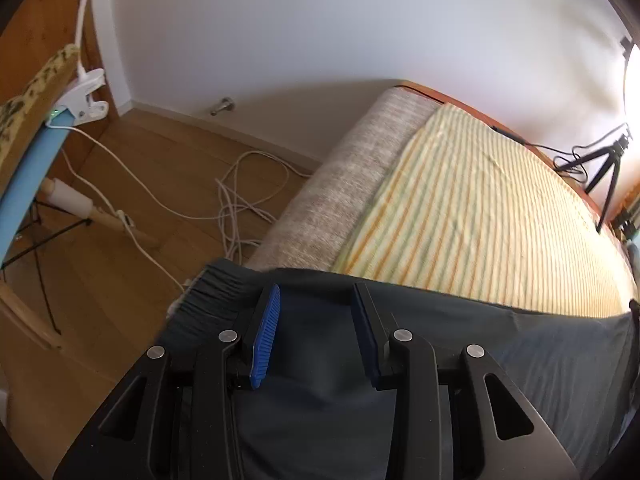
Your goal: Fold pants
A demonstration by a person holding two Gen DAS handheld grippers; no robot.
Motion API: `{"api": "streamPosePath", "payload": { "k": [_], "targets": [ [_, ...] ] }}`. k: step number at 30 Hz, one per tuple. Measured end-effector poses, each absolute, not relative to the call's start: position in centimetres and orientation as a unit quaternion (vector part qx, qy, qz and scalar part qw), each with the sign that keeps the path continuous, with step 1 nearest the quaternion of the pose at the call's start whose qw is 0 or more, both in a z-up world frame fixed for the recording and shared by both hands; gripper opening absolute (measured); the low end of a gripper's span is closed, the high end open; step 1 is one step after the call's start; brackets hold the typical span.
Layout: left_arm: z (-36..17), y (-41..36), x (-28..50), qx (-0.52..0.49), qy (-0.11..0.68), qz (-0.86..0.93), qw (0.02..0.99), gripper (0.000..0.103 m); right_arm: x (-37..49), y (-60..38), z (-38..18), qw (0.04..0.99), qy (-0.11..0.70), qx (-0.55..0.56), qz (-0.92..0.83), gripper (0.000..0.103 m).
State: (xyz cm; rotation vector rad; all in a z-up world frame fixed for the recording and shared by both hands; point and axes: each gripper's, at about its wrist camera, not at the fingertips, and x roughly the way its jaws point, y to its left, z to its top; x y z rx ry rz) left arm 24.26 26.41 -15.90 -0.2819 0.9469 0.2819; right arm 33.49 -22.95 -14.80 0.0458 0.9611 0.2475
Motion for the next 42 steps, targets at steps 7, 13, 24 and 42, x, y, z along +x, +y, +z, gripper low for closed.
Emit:
{"api": "streamPosePath", "payload": {
  "k": [7,13,24,42],
  "targets": [
    [-13.9,27.7,23.3,-0.143,0.436,0.138,0.878,0.035,33.7,-23.4,-14.6,0.87,0.47,0.05,0.139,0.003],
    [-12.1,32.9,19.7,-0.219,0.404,0.149,0.876,0.049,30.5,-21.6,-11.3,0.89,0.433,0.0,0.141,0.054],
    [-17.8,36.1,16.1,-0.283,0.471,0.148,0.822,0.053,22.3,-18.6,-8.8,0.893,0.417,-0.045,0.166,0.055],
    [-16.8,33.6,15.4,-0.304,0.453,0.139,0.826,0.052,16.9,-15.6,-11.2,0.876,0.439,-0.046,0.191,0.054]
  ]
}}
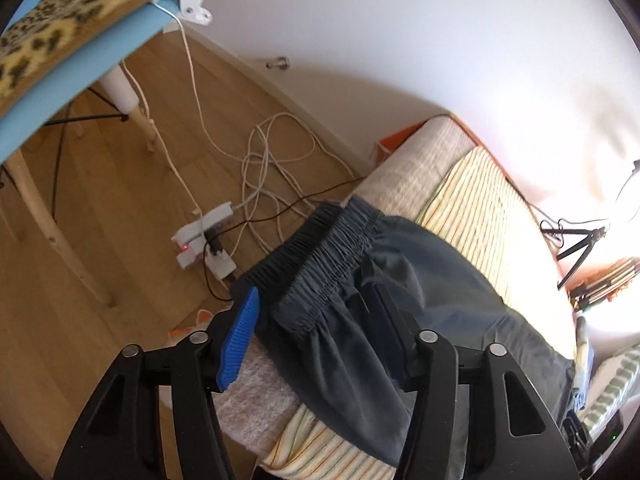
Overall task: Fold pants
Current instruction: 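Grasp the elastic waistband with the left tool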
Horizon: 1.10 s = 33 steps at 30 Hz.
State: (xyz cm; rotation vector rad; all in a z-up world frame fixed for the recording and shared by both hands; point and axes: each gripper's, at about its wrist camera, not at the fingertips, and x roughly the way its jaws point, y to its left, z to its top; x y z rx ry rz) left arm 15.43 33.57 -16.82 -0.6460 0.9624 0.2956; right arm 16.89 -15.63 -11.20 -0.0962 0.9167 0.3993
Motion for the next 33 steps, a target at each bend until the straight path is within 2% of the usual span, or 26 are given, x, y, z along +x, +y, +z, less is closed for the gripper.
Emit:
{"api": "streamPosePath", "payload": {
  "k": [5,7,8,15,17,18,23,25,28,33],
  "targets": [
    [-17.8,33.6,15.5,-0.299,0.454,0.15,0.826,0.03,16.9,-15.7,-10.9,0.88,0.433,-0.046,0.189,0.054],
    [-17.6,33.7,15.4,-0.296,0.444,0.157,0.831,0.015,17.0,-15.8,-11.0,0.88,0.435,-0.045,0.185,0.055],
    [-17.6,33.8,15.4,-0.289,0.441,0.163,0.833,0.012,17.1,-15.9,-11.1,0.88,0.437,-0.044,0.184,0.054],
    [-18.0,33.7,15.3,-0.292,0.434,0.169,0.836,0.011,17.4,-15.8,-11.0,0.882,0.434,-0.04,0.179,0.054],
    [-18.4,33.9,15.2,-0.312,0.44,0.166,0.825,0.018,17.4,-15.8,-11.0,0.883,0.432,-0.041,0.18,0.054],
    [-18.7,34.0,15.2,-0.323,0.444,0.167,0.819,0.027,17.4,-15.7,-10.9,0.883,0.431,-0.041,0.182,0.055],
    [-19.1,33.2,15.9,-0.305,0.446,0.164,0.825,0.028,17.5,-15.4,-11.2,0.881,0.434,-0.048,0.182,0.055],
    [-18.9,32.8,16.0,-0.292,0.44,0.17,0.832,0.013,17.5,-15.3,-11.3,0.88,0.435,-0.049,0.183,0.055],
    [-18.1,32.5,15.6,-0.285,0.426,0.172,0.841,0.009,17.4,-15.3,-11.1,0.882,0.432,-0.052,0.182,0.055],
    [-17.8,33.8,14.7,-0.295,0.409,0.188,0.843,0.008,17.4,-15.3,-11.2,0.879,0.435,-0.054,0.187,0.055]
  ]
}}
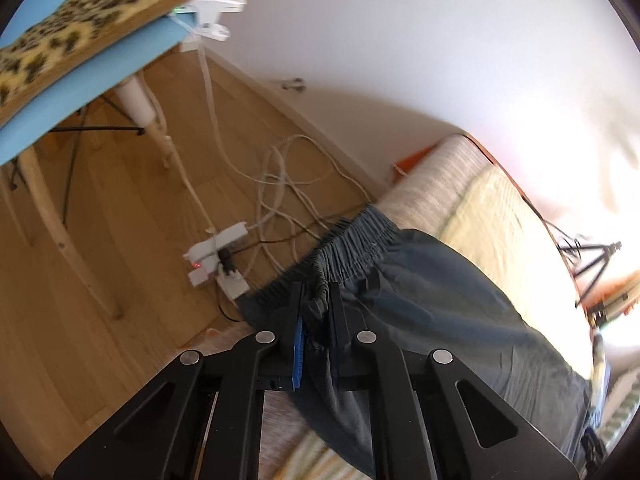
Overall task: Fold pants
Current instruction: 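Grasp the elastic waistband with the left tool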
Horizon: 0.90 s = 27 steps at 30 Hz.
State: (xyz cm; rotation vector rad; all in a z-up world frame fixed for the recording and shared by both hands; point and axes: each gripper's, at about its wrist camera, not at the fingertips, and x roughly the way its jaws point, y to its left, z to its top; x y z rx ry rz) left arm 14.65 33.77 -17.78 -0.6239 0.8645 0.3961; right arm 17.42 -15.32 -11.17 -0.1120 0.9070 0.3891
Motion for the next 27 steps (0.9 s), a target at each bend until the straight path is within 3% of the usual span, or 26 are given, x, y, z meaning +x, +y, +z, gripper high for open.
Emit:
{"api": "streamPosePath", "payload": {
  "k": [3,5,7,9,12,24,27],
  "targets": [
    [-17.8,34.2,14.4,-0.302,0.405,0.182,0.844,0.008,17.4,-15.0,-11.5,0.875,0.44,-0.059,0.191,0.055],
    [-17.7,34.3,14.5,-0.311,0.405,0.175,0.842,0.014,17.4,-14.8,-11.6,0.873,0.442,-0.063,0.196,0.054],
    [-18.1,34.7,14.6,-0.323,0.426,0.178,0.826,0.038,17.4,-14.4,-11.9,0.87,0.446,-0.07,0.199,0.055],
    [-18.0,35.1,14.3,-0.333,0.422,0.175,0.825,0.041,17.4,-14.1,-12.2,0.868,0.447,-0.077,0.2,0.055],
    [-18.4,36.5,13.3,-0.367,0.428,0.17,0.808,0.054,17.1,-13.9,-12.3,0.868,0.445,-0.083,0.202,0.055],
    [-21.5,37.9,13.6,-0.487,0.411,0.136,0.758,0.055,17.3,-13.7,-12.2,0.87,0.444,-0.081,0.199,0.055],
    [-21.1,37.8,13.6,-0.486,0.403,0.148,0.761,0.047,17.4,-14.0,-12.4,0.869,0.447,-0.079,0.195,0.055]
  ]
}}
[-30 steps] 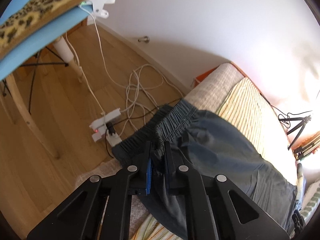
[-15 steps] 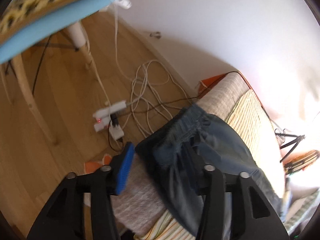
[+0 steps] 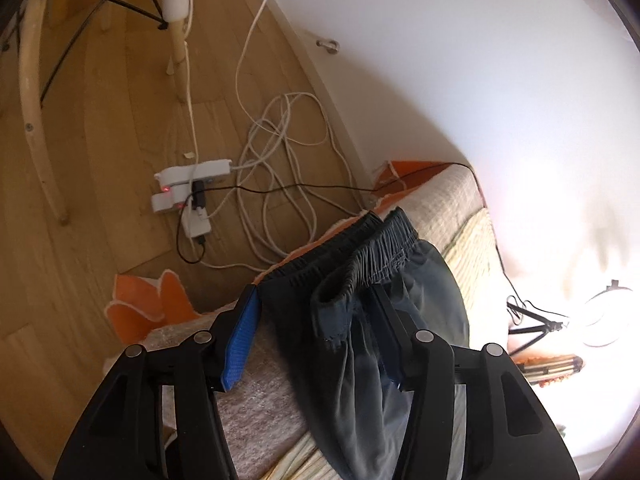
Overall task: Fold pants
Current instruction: 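Grasp the elastic waistband with the left tool, then lift the waistband with the left tool toward the right tool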
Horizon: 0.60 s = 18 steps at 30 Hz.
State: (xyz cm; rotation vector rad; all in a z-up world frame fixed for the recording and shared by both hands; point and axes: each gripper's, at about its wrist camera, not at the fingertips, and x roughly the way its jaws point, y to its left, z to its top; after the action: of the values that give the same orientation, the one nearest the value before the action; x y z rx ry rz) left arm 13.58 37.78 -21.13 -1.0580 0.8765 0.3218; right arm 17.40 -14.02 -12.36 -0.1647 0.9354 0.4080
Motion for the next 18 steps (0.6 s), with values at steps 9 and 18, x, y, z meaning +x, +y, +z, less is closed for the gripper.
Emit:
{"api": "streamPosePath", "payload": {
  "k": [9,18],
  "targets": [
    [-18.8,36.7,13.9,-0.423,0.379,0.173,0.805,0.016,17.4,-14.0,-12.4,0.869,0.447,-0.077,0.197,0.055],
    [-12.7,30.8,14.5,-0.274,0.332,0.143,0.891,0.015,17.5,-14.1,-12.5,0.869,0.449,-0.069,0.196,0.055]
  ]
}}
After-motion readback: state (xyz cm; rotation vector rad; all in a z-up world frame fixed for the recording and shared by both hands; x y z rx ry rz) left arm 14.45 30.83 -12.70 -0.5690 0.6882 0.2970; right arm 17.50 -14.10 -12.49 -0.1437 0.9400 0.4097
